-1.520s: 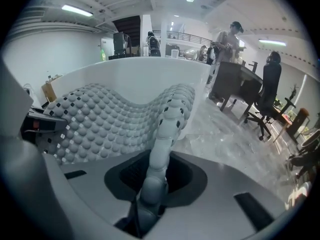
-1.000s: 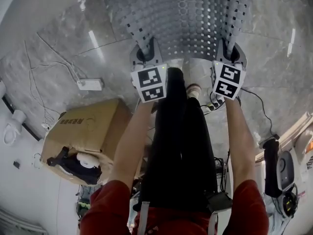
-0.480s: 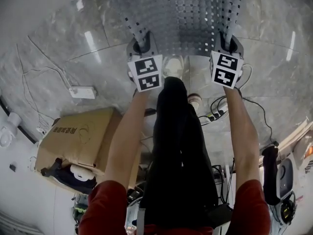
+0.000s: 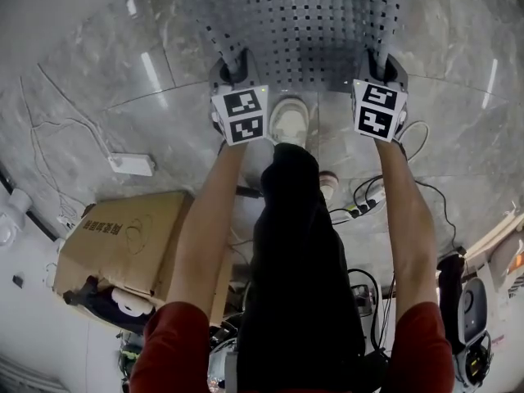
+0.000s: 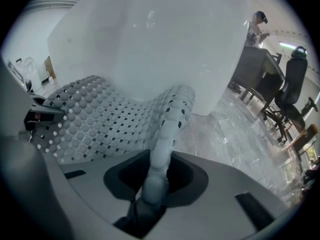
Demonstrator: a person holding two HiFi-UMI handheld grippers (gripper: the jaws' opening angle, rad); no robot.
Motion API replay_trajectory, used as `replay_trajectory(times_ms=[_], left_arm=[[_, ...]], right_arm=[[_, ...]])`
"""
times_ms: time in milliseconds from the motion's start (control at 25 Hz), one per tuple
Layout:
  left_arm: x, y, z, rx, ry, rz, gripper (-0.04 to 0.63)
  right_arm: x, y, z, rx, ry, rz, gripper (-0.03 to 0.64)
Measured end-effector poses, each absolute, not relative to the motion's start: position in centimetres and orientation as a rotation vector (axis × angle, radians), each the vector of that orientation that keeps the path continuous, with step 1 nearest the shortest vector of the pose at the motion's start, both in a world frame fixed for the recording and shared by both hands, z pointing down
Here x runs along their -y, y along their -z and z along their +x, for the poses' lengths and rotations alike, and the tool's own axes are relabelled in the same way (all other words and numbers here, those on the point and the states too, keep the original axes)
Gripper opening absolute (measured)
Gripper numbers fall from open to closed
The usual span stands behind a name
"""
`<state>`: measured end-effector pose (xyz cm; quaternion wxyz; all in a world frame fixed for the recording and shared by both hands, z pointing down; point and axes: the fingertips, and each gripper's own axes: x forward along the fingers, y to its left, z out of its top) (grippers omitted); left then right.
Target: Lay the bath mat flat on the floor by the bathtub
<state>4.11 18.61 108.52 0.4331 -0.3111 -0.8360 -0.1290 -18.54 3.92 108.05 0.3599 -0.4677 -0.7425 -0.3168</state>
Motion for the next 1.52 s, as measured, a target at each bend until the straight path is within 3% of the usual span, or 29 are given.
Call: replay_trajectory(times_ms=[440, 840, 1160, 1400, 1520], left_arm=[[-19.6, -113.2, 5.5, 2.039, 0.306, -0.797, 0.062], [-20.7, -115.8, 6.7, 1.965, 0.263, -0.79, 0.112], [-21.4, -117.4, 7.5, 1.925, 0.336, -0.791, 0.151], [-22.1, -117.9, 8.2, 1.898, 0.452, -0.826, 0.238], [-23.0, -117.6, 9.0, 1.884, 0.478, -0.901, 0.328]], right_arm=[[-3.7, -111.9, -19.5, 1.904, 0.824, -1.168, 0.103], [-3.2, -114.5, -20.9, 1.875, 0.863, -1.089, 0.138], [-2.5, -115.6, -22.0, 1.849, 0.848, -1.043, 0.231], [-1.8, -115.9, -22.8, 1.851, 0.817, -1.007, 0.298], [-1.5, -115.7, -23.1, 1.868, 0.826, -0.994, 0.344]])
